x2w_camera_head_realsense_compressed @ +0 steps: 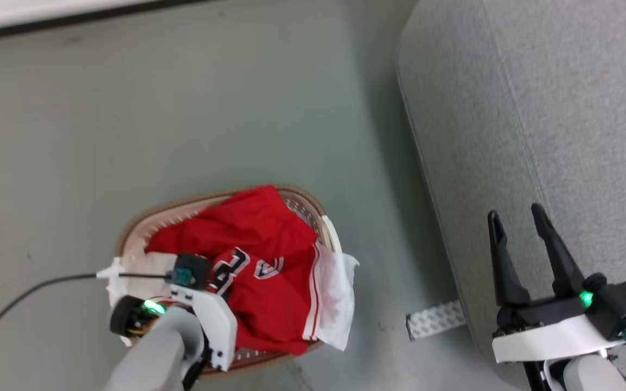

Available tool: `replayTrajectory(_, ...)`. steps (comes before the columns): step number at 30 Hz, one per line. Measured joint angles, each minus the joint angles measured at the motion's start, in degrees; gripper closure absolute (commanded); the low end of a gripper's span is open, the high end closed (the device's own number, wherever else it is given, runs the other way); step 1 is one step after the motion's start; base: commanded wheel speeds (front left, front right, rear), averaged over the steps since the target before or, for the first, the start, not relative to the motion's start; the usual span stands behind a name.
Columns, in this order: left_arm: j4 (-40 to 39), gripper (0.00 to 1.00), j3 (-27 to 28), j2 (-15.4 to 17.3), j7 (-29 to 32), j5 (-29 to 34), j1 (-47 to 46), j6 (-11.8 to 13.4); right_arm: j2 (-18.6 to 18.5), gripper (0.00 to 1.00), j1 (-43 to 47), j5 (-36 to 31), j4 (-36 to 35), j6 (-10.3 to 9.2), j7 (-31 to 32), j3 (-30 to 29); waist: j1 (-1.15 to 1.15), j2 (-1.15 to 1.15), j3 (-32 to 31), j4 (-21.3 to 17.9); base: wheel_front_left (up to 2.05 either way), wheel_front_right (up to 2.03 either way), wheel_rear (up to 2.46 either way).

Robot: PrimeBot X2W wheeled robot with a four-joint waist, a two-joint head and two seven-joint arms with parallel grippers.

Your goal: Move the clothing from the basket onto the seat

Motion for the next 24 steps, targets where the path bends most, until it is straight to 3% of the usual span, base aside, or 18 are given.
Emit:
replayTrajectory(10, -9.12, 1.0, -2.9, -1.26, -3.48, -6.79, 5.6, -0.11, 0.01, 0.0, 5.39, -2.14, 3.3, 0.0, 0.01, -1.74, -0.01, 0.0, -13.06, 3.94, 0.0, 0.0, 0.0)
replayTrajectory(16, -17.03, 1.0, -3.15, -1.03, -2.23, -8.67, 8.34, -0.05, 0.01, 0.0, 7.9, -3.37, 4.44, 0.0, 0.01, -2.36, -0.02, 0.0, -20.94, 6.93, 0.0, 0.0, 0.0)
replayTrajectory(24, -34.01, 1.0, -1.55, 2.15, 2.38, -10.58, 12.43, 2.91, 0.0, 0.0, 10.62, -3.89, 5.65, 0.0, 0.0, -2.09, -0.03, 0.0, -29.39, 9.89, 0.0, 0.0, 0.0)
